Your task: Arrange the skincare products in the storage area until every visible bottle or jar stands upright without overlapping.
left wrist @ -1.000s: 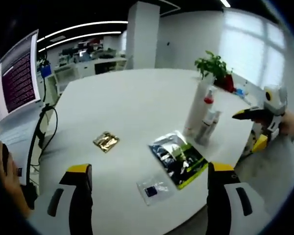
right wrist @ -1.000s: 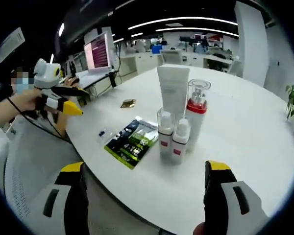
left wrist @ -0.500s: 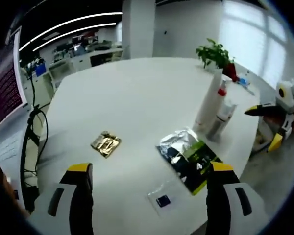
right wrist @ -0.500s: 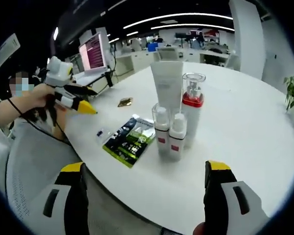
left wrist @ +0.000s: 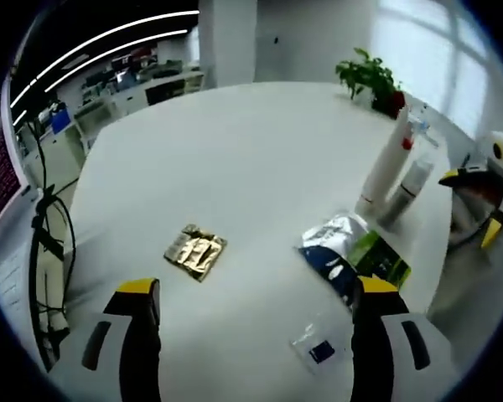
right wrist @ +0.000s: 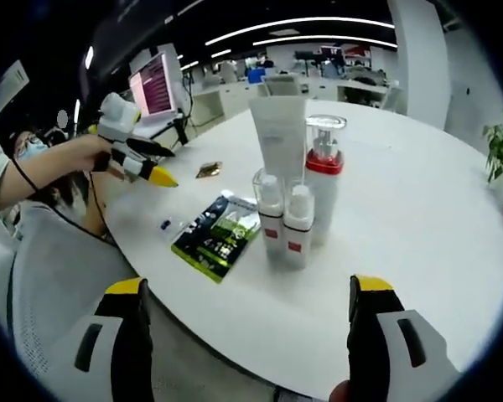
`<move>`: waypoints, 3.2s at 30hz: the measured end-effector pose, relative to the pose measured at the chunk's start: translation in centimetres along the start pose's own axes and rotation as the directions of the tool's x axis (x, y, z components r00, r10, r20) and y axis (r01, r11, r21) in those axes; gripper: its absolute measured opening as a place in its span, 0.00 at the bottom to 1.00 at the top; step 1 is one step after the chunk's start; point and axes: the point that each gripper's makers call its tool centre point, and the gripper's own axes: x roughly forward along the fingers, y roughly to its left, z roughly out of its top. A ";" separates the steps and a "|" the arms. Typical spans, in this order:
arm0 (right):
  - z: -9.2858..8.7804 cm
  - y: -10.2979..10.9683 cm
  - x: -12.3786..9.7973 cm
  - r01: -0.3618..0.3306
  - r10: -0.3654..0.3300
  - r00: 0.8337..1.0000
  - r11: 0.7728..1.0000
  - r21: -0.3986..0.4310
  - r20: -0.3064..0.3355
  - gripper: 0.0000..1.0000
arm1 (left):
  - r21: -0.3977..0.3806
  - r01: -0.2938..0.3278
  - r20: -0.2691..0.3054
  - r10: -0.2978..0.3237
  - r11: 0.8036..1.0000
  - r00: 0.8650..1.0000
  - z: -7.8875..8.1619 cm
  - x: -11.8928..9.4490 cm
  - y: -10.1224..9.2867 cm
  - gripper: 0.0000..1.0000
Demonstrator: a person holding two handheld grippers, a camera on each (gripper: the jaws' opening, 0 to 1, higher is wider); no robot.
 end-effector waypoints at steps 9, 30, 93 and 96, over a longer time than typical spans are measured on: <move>-0.4 -0.7 0.1 0.031 -0.030 0.999 0.999 0.028 -0.012 0.98 | 0.048 -0.018 -0.078 0.021 0.999 0.997 -0.6 3.7 3.1 0.86; -1.2 -1.3 0.3 0.055 -0.053 0.997 0.997 0.044 -0.050 0.98 | 0.168 0.086 -0.196 -0.052 0.982 0.979 -0.7 8.3 6.7 0.76; 1.4 -0.9 -0.9 0.070 -0.068 0.996 0.997 -0.021 0.062 0.94 | 0.171 0.203 -0.039 -0.199 0.964 0.979 3.9 1.2 0.6 0.43; 1.9 -0.7 -1.3 0.057 -0.056 0.995 0.998 -0.009 0.084 0.93 | 0.184 0.210 -0.021 -0.210 0.960 0.977 4.2 0.7 -0.7 0.43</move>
